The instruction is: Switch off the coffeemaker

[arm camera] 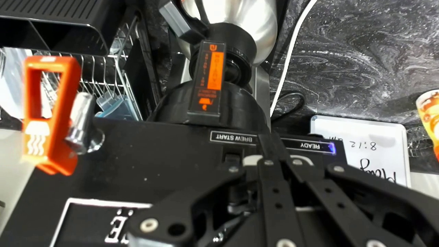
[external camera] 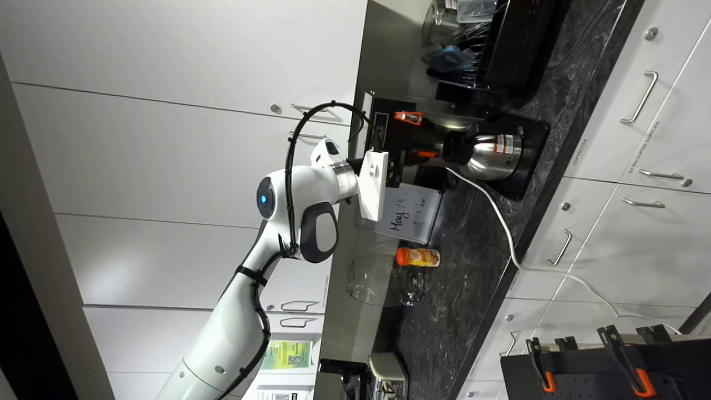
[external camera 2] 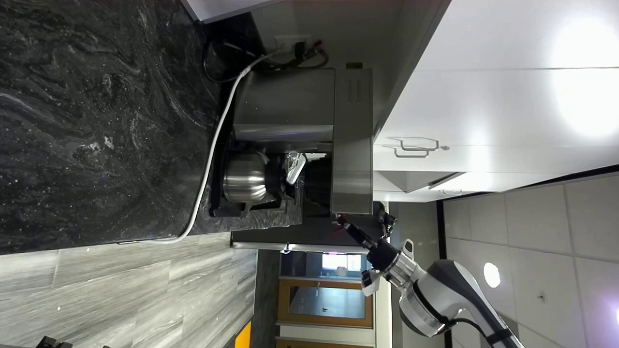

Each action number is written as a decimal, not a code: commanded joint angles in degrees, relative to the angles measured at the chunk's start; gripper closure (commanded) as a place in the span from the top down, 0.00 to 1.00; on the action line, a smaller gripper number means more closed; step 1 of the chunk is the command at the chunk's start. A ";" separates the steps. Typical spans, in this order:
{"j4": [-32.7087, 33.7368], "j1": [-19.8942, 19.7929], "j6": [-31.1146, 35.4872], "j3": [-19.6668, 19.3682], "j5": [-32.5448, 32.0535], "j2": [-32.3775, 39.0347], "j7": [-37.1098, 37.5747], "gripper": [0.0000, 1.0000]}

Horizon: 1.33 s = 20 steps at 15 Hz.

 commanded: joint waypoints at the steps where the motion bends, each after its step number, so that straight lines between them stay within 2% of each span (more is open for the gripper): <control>1: -1.75 -1.84 -1.96 1.03 -0.96 -5.28 2.89 0.00; 4: -2.28 -3.25 -5.03 1.30 -4.82 -8.14 8.05 0.00; 10: -1.81 -3.35 -12.92 0.35 -11.51 -11.73 16.23 0.00; 20: -2.09 -3.00 -13.79 0.58 -13.43 -13.14 19.27 0.00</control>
